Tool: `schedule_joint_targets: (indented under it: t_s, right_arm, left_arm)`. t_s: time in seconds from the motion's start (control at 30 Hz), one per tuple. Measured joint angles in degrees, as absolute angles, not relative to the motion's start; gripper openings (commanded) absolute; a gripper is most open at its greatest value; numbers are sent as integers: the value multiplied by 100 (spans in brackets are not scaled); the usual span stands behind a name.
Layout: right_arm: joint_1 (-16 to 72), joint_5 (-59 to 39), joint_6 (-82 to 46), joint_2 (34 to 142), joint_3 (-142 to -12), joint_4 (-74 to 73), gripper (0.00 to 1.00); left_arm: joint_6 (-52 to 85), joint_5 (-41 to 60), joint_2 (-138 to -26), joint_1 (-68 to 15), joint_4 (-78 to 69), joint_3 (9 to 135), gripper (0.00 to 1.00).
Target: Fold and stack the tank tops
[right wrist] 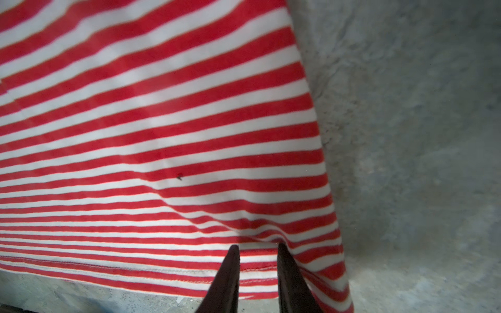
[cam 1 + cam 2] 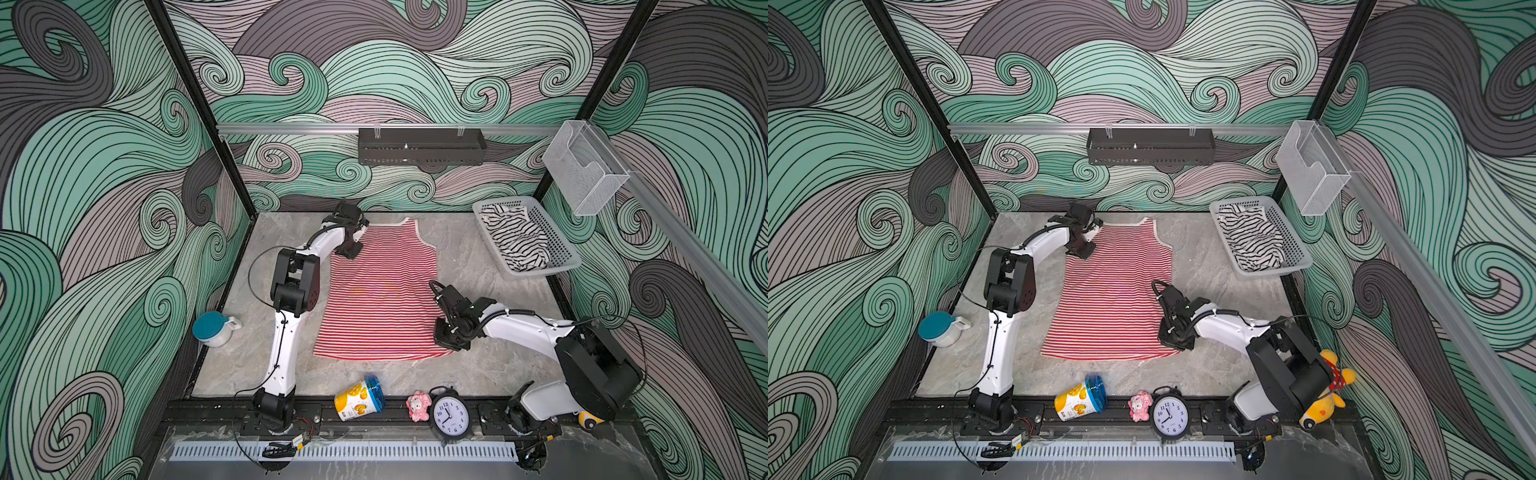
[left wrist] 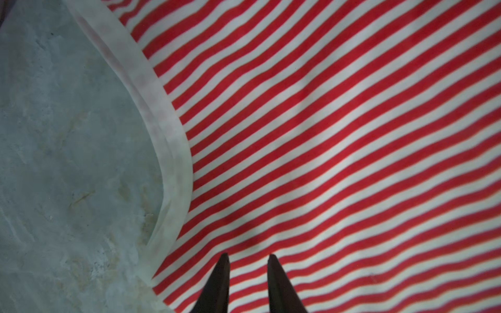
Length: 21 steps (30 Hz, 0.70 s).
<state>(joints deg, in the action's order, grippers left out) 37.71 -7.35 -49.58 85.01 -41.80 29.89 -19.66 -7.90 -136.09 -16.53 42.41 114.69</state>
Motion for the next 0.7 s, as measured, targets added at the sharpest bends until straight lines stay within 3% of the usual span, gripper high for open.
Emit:
schedule_joint_targets:
  t_s: [0.43,0.7]
  right_arm:
    - [3120,-757,-4204,9299,-5000,3273,29]
    - [2239,-755,-3188,10457,-6438,3745,31]
  left_arm:
    - [-1938,-1138,-13716,-1347,4453,11441,28]
    - [-1688,-1267,-13074,-910,4390,10368,28]
